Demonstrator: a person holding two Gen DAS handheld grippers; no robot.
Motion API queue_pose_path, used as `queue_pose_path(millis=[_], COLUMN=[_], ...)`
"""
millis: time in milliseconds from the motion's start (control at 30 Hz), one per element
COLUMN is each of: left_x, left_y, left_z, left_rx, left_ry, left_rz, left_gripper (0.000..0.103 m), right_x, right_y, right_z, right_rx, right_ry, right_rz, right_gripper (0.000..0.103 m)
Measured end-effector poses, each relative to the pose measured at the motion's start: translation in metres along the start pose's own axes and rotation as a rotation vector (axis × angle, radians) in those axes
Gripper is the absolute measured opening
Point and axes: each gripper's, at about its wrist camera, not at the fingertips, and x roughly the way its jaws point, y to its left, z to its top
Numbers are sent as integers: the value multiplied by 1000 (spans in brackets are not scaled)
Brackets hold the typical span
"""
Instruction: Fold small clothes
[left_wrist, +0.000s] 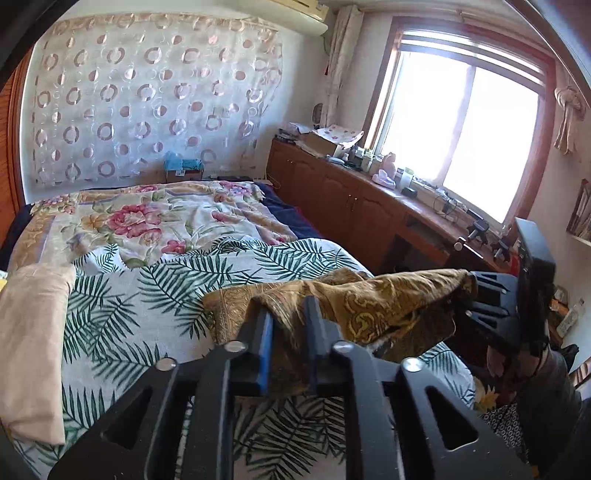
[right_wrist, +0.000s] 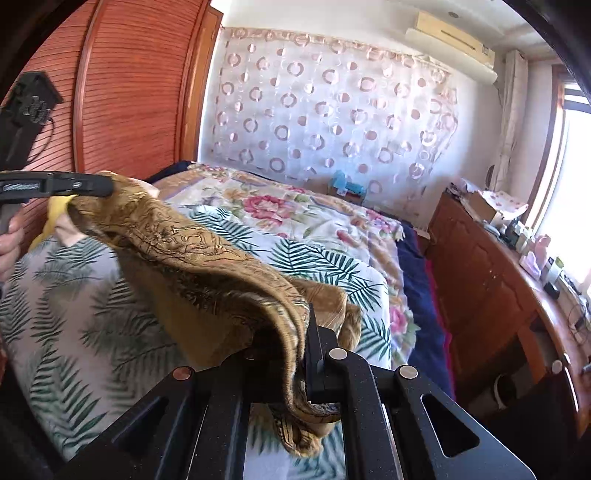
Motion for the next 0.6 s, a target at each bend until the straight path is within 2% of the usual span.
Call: queue_pose_path(millis=[33, 67, 200, 400, 467, 533, 600], left_x=[3, 4, 11, 40, 54, 67, 81], left_y=[3, 6, 19, 43, 52, 57, 60], left_z=[2, 4, 12, 13, 10, 6, 2], left_rx=[14, 19, 31, 42, 26, 18, 19], left_ry=[-6, -15, -32, 4, 41, 69, 100], left_rz=[7, 14, 28, 89, 93, 100, 102], left_gripper=[32, 46, 66, 67, 67, 67, 67], right_x=[12, 25, 63, 111, 121, 122, 122], right_y=[-1, -3, -7, -13, -16, -20, -28], right_z=[1, 4, 15, 36, 43, 49, 57], right_rx=[5, 11, 30, 17, 29, 60, 100], right_ry=[11, 25, 60, 97, 107, 102, 77], right_rz=[6, 11, 29, 40, 33, 44, 55], right_gripper=[6, 6, 6, 9, 20, 44, 58])
